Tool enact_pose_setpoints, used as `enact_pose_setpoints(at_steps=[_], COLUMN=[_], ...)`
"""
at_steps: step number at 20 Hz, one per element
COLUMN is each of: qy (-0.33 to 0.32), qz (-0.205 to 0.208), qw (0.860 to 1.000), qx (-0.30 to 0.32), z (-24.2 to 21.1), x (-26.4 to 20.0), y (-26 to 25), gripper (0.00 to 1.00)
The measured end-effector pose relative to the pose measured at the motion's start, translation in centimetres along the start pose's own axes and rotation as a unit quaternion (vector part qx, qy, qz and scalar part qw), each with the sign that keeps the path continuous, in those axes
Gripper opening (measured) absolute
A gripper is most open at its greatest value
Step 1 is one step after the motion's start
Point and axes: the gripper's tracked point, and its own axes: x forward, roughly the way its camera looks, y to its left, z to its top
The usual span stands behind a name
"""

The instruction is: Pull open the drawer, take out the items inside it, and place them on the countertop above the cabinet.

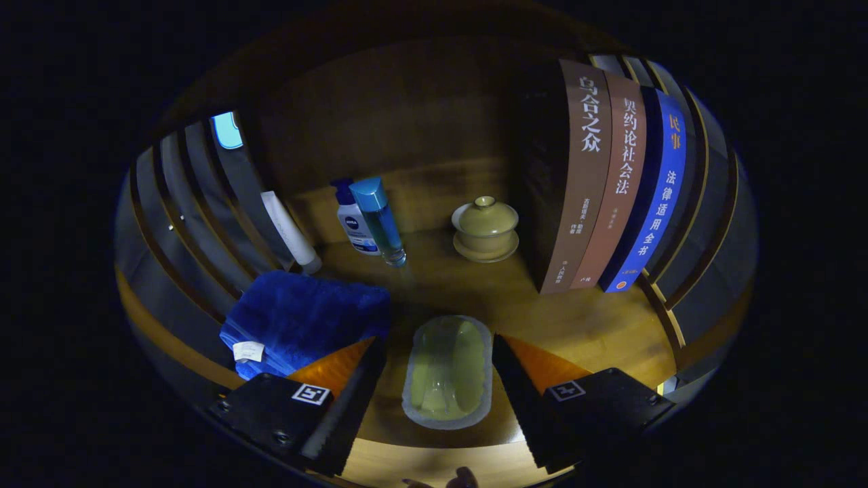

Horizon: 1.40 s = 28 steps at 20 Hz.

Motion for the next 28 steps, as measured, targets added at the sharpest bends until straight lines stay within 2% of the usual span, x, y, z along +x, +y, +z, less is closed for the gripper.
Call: enact_pose_setpoints(at_steps=[5,11,15,19,23,28], qy=[-0.039,-0.129,-0.229,-0.288,-0.295,-0.258], qz=[0.019,0.016,0.017,0.007,0.001,-0.007], qw=[0.999,0.991,0.973,0.957,0.955,0.966], qx=[0.009,-0.007,-0.004,-0.02,-0.012,-0.005], z=[-0.4,-4.1,-6.4,-11.5,-19.4,-27.4], x=[-3.8,-12.6,-20.4,-25.6,-26.4,-23.4], y=[1.0,1.3,1.3,0.3,-1.1,-2.1], gripper=[1.0,1.0,1.0,0.99,0.99,0.99])
